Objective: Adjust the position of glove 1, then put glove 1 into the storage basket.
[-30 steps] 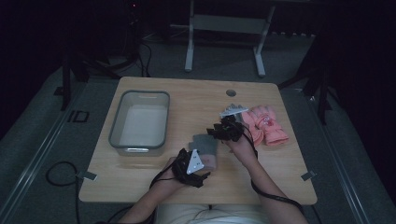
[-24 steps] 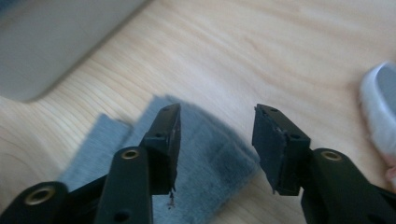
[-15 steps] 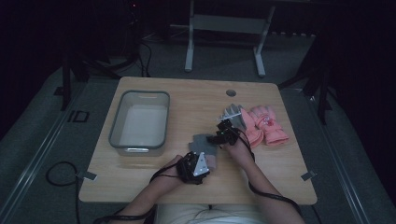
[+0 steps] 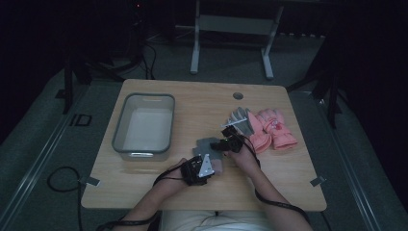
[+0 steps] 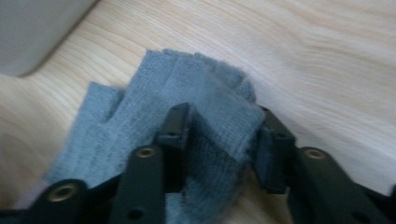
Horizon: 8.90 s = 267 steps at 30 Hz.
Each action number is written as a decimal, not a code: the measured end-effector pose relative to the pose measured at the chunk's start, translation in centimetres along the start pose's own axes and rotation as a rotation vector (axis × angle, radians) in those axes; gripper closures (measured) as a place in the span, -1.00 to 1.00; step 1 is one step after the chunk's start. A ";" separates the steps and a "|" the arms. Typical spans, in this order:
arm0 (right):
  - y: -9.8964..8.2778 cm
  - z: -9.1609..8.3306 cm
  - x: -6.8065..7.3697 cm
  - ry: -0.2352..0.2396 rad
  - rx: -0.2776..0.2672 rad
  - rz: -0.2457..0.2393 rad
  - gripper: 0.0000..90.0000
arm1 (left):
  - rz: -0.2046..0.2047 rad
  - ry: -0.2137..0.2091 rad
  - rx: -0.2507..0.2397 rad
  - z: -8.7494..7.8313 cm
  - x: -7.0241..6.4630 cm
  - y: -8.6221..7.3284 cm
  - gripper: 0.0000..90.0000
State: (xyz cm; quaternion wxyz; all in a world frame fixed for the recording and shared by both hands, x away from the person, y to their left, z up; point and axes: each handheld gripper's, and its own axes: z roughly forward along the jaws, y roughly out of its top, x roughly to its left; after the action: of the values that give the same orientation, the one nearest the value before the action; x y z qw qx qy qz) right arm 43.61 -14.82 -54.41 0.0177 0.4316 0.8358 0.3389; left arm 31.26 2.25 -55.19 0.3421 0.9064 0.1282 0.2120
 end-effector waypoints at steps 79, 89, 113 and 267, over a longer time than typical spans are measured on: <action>15.9 4.6 14.0 0.084 -0.119 -0.188 0.69 | 0.030 -0.016 0.241 -15.1 16.2 -6.1 0.56; 15.6 8.1 13.5 0.028 -0.056 -0.174 0.69 | 0.004 -0.060 0.313 -12.4 17.5 -8.3 0.56; 16.0 8.3 13.1 0.016 -0.001 -0.165 0.30 | -0.049 -0.150 0.397 -10.0 18.7 -8.5 0.38; -1.3 -2.3 3.4 -0.357 -0.192 0.277 0.60 | -0.172 -0.028 -0.042 -4.7 -2.2 -4.7 -0.91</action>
State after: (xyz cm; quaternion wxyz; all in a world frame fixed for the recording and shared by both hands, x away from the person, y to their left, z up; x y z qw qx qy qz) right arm 39.83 -14.12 -52.56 0.1595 0.5914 0.7163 0.3343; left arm 26.72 7.57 -55.84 0.3797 0.8876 0.1963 0.1719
